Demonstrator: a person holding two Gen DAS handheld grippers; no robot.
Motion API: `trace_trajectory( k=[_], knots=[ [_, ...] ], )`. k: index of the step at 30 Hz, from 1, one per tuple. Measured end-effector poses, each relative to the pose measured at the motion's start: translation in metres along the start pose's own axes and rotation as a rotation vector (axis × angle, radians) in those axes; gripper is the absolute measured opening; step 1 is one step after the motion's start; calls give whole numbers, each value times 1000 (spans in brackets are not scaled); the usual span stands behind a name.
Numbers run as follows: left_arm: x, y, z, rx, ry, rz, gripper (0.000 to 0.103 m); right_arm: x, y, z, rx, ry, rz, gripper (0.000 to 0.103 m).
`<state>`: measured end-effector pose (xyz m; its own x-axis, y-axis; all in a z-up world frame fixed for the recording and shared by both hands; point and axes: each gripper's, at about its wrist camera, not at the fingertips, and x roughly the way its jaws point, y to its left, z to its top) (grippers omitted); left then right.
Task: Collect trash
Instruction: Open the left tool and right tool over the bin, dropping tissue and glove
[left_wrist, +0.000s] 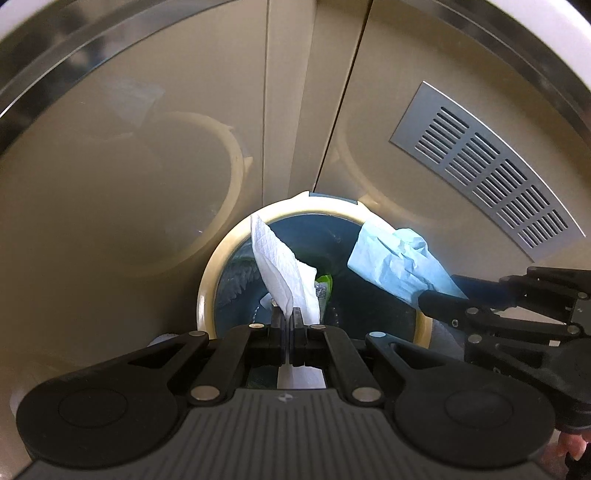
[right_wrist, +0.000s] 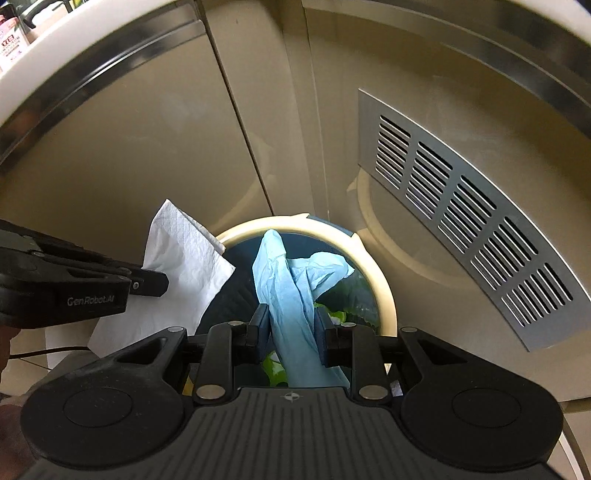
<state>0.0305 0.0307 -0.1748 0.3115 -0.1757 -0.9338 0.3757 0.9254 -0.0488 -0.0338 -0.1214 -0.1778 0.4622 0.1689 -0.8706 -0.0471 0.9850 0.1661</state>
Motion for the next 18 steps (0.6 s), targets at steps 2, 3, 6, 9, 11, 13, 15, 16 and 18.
trace_trajectory(
  k=[2, 3, 6, 9, 11, 13, 15, 16, 18],
  knots=[
    [2, 0, 0, 1, 5, -1, 1, 3, 0, 1, 4, 8, -3, 28],
    [3, 0, 1, 2, 8, -1, 1, 5, 0, 1, 6, 11, -4, 28],
    [4, 2, -2, 5, 19, -3, 1, 9, 0, 2, 11, 22, -9, 28],
    [8, 1, 0, 10, 33, -6, 2, 13, -1, 3, 17, 33, -8, 28],
    [10, -1, 0, 16, 35, -11, 5, 14, -1, 5, 26, 36, -10, 29],
    [11, -2, -1, 27, 34, -17, 24, 13, -4, 6, 43, 37, -8, 32],
    [8, -2, -2, 33, 22, -15, 73, 10, -6, 6, 58, 32, -5, 36],
    [5, -2, -4, 31, 7, -2, 79, 8, -8, 6, 65, 33, -1, 42],
    [-1, -1, -6, 39, -15, 21, 92, 3, -11, 6, 79, 25, -15, 47]
  ],
)
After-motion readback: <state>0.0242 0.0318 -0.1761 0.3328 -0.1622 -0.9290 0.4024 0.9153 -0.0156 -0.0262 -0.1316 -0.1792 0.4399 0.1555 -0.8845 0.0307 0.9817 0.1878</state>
